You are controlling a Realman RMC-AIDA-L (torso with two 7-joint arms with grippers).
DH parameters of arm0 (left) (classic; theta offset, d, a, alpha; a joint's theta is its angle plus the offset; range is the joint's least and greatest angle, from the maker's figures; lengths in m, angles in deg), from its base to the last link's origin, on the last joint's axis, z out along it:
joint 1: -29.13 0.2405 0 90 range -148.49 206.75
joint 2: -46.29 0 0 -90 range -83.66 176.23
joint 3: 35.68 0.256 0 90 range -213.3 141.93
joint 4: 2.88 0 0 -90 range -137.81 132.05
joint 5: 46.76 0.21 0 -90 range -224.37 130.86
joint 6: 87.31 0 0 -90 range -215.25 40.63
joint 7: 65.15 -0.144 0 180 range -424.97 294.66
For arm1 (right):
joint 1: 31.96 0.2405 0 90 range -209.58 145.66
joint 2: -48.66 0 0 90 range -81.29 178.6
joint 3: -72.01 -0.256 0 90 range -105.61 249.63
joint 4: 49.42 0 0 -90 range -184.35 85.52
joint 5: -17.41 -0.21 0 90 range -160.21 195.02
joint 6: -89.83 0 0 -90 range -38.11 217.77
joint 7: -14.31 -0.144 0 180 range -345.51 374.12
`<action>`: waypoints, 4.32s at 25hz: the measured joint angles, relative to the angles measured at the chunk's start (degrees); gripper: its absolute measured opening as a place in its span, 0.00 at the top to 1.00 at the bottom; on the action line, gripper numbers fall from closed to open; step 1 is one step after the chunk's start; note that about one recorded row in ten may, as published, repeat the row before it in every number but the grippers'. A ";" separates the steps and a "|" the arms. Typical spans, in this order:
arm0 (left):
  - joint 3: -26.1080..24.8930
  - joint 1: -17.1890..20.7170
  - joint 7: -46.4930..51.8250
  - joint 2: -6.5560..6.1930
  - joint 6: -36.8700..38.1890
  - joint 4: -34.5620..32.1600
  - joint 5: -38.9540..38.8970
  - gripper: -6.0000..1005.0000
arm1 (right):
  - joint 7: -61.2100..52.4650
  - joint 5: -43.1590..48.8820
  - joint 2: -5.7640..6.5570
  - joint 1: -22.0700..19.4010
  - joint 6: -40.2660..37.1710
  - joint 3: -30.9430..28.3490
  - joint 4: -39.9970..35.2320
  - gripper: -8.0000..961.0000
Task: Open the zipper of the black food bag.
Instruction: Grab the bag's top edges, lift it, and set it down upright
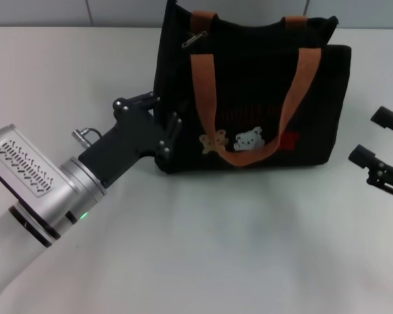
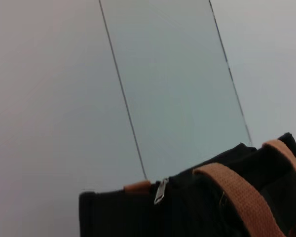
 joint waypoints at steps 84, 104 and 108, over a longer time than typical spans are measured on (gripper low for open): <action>3.86 0.84 -48.63 0.00 25.46 -2.65 9.23 0.90 | 89.50 -0.65 -0.67 4.10 18.17 -11.73 44.71 0.18; 3.97 0.45 -48.64 0.00 25.30 -2.55 9.25 0.90 | 88.63 0.49 -0.66 5.45 18.45 -12.29 46.85 0.20; 3.97 0.45 -48.65 0.00 25.30 -2.55 9.25 0.90 | 88.92 0.63 -0.66 5.11 18.73 -12.29 46.85 0.26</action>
